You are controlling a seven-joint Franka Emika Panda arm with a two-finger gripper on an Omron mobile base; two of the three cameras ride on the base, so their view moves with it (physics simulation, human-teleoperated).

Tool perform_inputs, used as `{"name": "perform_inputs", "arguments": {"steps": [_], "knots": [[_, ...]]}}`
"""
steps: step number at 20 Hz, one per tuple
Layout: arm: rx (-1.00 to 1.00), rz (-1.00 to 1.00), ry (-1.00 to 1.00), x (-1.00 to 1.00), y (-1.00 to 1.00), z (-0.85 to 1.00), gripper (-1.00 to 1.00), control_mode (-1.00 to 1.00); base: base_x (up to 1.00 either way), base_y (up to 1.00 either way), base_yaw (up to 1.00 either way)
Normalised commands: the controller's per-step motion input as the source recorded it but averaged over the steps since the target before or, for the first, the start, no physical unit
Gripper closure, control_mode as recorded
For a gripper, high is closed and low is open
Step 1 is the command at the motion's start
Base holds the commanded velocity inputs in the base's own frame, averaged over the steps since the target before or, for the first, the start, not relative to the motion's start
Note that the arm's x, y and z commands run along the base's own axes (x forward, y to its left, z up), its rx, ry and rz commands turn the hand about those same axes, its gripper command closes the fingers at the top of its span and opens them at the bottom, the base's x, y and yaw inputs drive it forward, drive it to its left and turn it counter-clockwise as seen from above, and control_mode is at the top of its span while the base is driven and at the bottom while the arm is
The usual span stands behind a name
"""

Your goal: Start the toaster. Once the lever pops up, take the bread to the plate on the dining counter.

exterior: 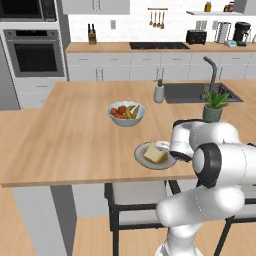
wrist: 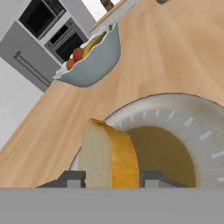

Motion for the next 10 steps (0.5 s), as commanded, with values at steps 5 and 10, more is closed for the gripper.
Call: {"name": "perform_inputs", "arguments": {"steps": [5, 10], "knots": [[-0.04, -0.17, 0.19, 0.29, -0.09, 0.57, -1.0, -1.0, 0.0, 0.0, 0.0], [-0.07, -0.18, 0.34, 0.13, -0.22, 0.42, -1.0, -1.0, 0.0, 0.0, 0.0]]}}
